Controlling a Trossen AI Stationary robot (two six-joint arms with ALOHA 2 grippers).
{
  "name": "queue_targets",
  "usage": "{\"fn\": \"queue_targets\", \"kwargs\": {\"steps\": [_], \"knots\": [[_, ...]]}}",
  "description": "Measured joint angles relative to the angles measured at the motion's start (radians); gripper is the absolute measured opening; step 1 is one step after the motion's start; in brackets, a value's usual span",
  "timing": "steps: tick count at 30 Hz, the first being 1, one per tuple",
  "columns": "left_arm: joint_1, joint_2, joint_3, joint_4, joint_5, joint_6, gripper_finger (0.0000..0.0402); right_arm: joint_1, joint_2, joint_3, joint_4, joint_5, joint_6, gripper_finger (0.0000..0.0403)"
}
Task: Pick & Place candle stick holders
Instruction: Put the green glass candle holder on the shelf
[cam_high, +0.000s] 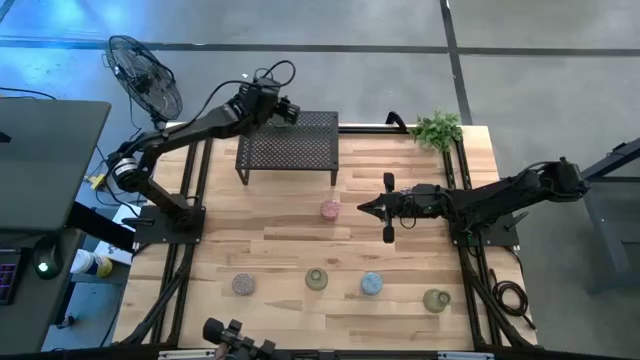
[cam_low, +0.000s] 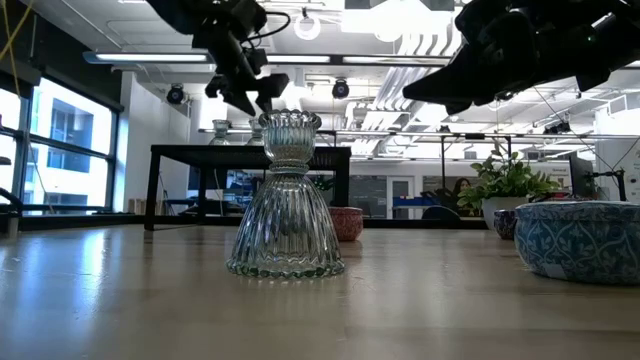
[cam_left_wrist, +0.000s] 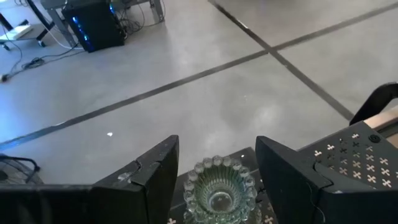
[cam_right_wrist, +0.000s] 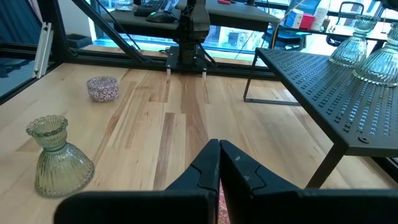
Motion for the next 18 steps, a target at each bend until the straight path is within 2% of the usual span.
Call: {"fn": "queue_targets", "kwargs": {"steps": [5, 8, 12, 18], "knots": [[-0.022, -0.01, 0.059, -0.057, 0.011, 0.063, 0.0209, 0.0, 0.0, 0.0, -0.012, 0.0, 0.0, 0.0001], [-0.089, -0.039, 0.065, -0.061, 0.03, 0.151, 0.0191, 0.0, 0.0, 0.0, -0.012, -0.002, 0.0, 0.0001], [-0.239, -0.068, 0.066, -0.127, 0.06, 0.227, 0.0128, 0.0, 0.0, 0.0, -0.012, -0.004, -0.003, 0.0002], [-0.491, -0.075, 0.046, -0.166, 0.214, 0.268, 0.0014, 0.0, 0.037, 0.0, 0.02, 0.002, -0.008, 0.0001]]}}
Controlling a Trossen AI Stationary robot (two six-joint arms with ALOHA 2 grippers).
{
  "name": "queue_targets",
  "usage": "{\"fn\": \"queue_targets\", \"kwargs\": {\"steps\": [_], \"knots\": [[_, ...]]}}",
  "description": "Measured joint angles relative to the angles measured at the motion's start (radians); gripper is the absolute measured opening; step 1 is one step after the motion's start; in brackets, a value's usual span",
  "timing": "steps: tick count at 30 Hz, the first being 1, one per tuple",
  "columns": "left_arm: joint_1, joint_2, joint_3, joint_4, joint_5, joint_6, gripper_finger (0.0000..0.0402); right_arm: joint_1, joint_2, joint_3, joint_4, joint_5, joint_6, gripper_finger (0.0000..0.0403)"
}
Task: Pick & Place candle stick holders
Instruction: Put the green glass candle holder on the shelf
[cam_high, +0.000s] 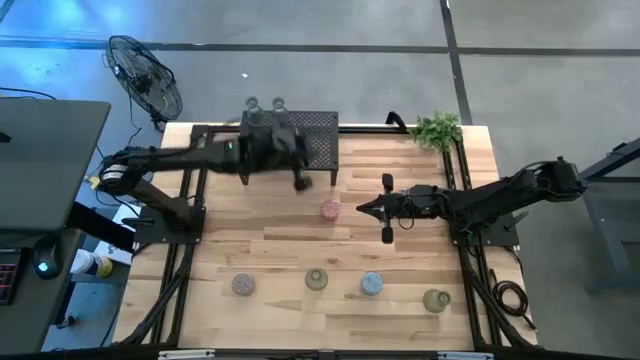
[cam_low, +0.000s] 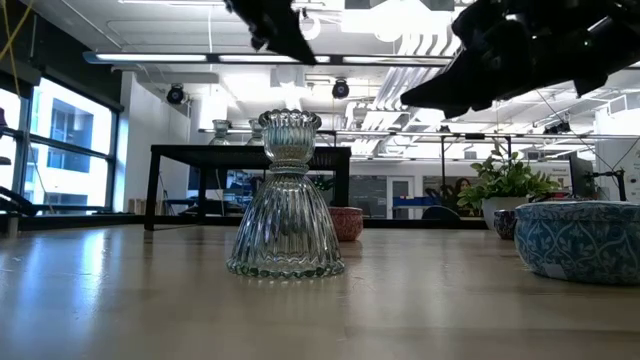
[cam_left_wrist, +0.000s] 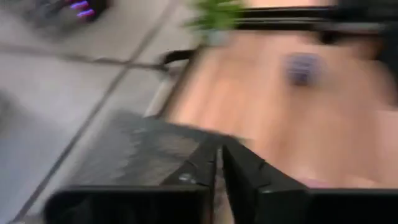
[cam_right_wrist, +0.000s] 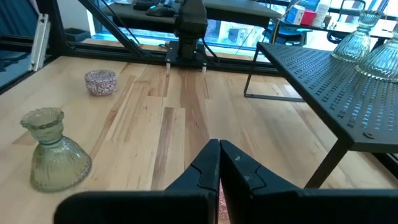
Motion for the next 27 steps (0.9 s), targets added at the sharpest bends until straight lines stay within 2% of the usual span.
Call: {"fn": "queue_targets", "kwargs": {"steps": [8, 13, 15, 20, 23, 27], "knots": [[-0.25, 0.001, -0.091, 0.022, -0.008, -0.099, 0.0009, -0.003, 0.072, 0.0, 0.12, -0.009, -0.002, 0.0002], [-0.304, 0.014, -0.095, -0.076, 0.116, -0.259, 0.0003, -0.003, 0.072, 0.0, 0.145, -0.005, 0.0, 0.0001], [-0.322, 0.021, -0.093, -0.091, 0.129, -0.326, 0.0004, -0.003, 0.072, 0.0, 0.149, 0.005, 0.011, 0.0001], [-0.41, 0.046, -0.091, -0.106, 0.149, -0.374, 0.0009, -0.003, 0.072, 0.0, 0.164, 0.009, 0.034, 0.0001], [-0.464, 0.084, -0.095, -0.125, 0.129, -0.43, 0.003, -0.003, 0.072, 0.0, 0.172, 0.007, 0.034, 0.0001], [-0.525, 0.149, -0.063, -0.126, 0.098, -0.496, 0.0088, -0.003, 0.072, 0.0, 0.179, -0.002, 0.032, 0.0001]]}}
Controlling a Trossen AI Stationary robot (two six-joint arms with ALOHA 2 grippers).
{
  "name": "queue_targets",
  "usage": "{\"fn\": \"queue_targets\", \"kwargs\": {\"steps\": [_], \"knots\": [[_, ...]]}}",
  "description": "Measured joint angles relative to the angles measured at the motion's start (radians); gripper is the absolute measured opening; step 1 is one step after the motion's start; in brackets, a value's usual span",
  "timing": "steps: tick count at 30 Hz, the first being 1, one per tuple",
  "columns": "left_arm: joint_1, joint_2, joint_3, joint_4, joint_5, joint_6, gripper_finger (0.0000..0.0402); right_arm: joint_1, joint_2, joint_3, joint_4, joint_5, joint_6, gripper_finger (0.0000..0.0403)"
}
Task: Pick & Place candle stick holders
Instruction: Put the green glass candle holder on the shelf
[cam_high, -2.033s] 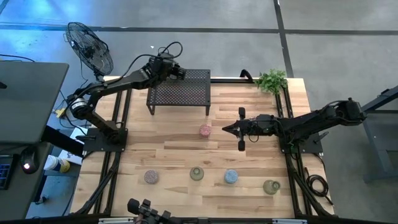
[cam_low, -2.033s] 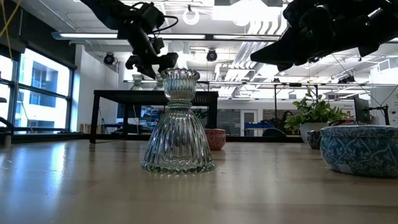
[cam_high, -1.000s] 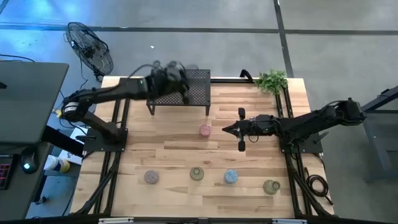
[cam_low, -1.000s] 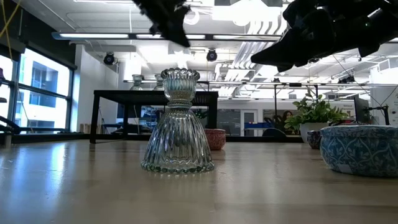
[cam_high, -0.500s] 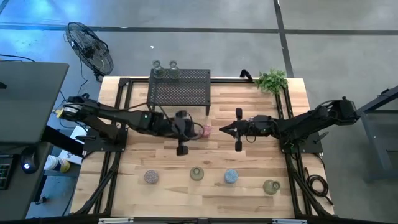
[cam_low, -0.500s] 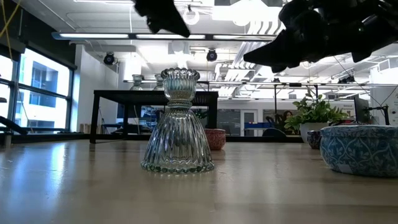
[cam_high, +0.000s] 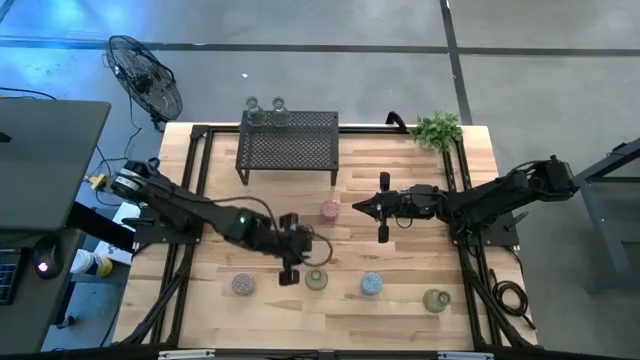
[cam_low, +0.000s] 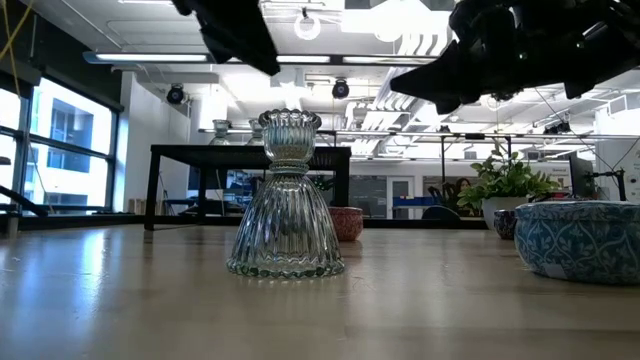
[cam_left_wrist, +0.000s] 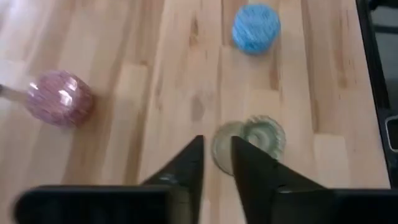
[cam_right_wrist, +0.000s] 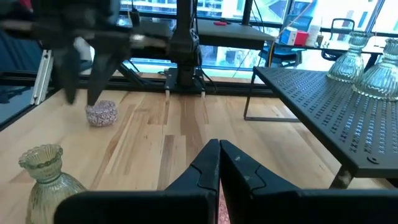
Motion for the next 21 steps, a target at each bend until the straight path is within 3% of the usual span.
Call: {"fn": "queue_targets", "kwargs": {"steps": [7, 12, 16, 21], "knots": [[-0.091, 0.121, 0.078, 0.014, -0.077, -0.064, 0.0218, 0.0, 0.0, 0.0, 0.013, -0.002, -0.014, 0.0001], [-0.118, 0.201, 0.145, -0.01, -0.123, -0.087, 0.0289, 0.001, 0.0, 0.0, 0.009, -0.005, -0.009, 0.0002], [-0.115, 0.245, 0.166, -0.041, -0.133, -0.124, 0.0321, 0.004, 0.0, 0.0, 0.001, -0.004, 0.003, 0.0001], [-0.115, 0.288, 0.172, -0.019, -0.152, -0.138, 0.0327, 0.021, -0.001, 0.0, -0.004, -0.001, 0.004, 0.0001]]}}
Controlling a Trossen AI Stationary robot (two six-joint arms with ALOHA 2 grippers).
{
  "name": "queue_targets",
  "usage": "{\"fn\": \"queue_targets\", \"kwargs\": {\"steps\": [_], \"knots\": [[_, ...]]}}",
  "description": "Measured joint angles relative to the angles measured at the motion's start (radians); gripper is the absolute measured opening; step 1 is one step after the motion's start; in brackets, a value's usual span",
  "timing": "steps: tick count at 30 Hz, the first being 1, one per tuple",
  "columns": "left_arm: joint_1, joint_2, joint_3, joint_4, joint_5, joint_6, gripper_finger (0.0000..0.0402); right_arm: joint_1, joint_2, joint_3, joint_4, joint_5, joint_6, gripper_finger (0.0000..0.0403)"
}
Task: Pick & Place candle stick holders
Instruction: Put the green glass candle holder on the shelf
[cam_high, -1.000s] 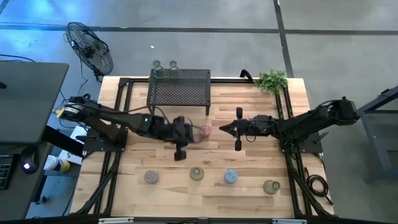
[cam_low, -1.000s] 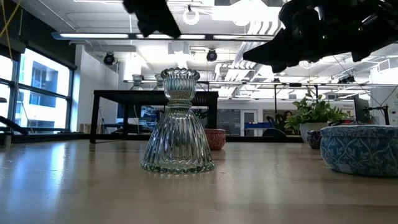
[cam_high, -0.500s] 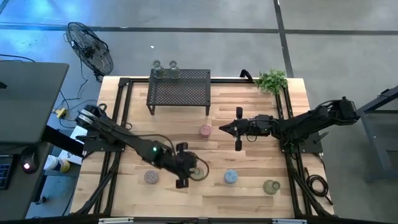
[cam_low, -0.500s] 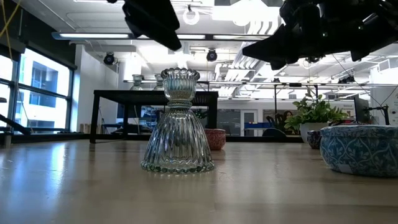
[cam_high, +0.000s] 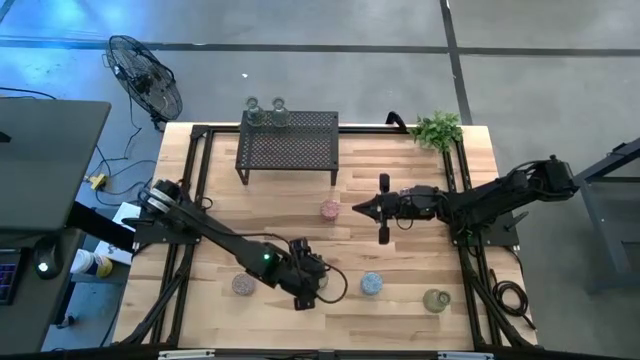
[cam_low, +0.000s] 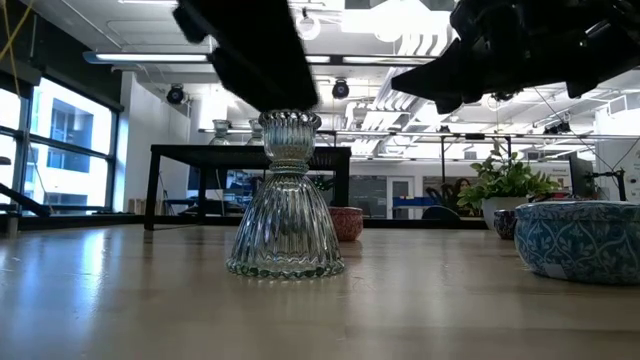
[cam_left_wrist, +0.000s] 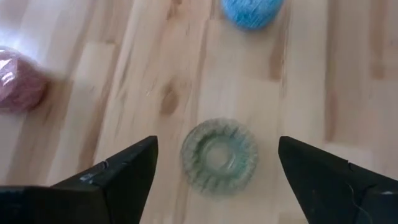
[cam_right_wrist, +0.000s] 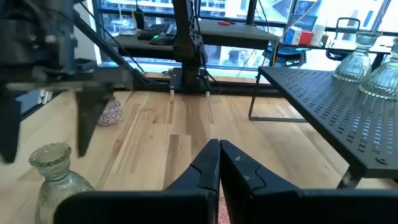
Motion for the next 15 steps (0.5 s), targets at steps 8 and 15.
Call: {"fn": "queue_targets", "kwargs": {"steps": [8, 15], "knots": [[0.0, 0.041, -0.002, 0.016, -0.007, -0.007, 0.0297, 0.015, -0.001, 0.0, 0.009, 0.004, -0.018, 0.0001], [0.0, 0.044, -0.001, 0.018, -0.015, -0.006, 0.0218, 0.015, 0.002, 0.0, 0.007, 0.005, -0.021, 0.0001]]}}
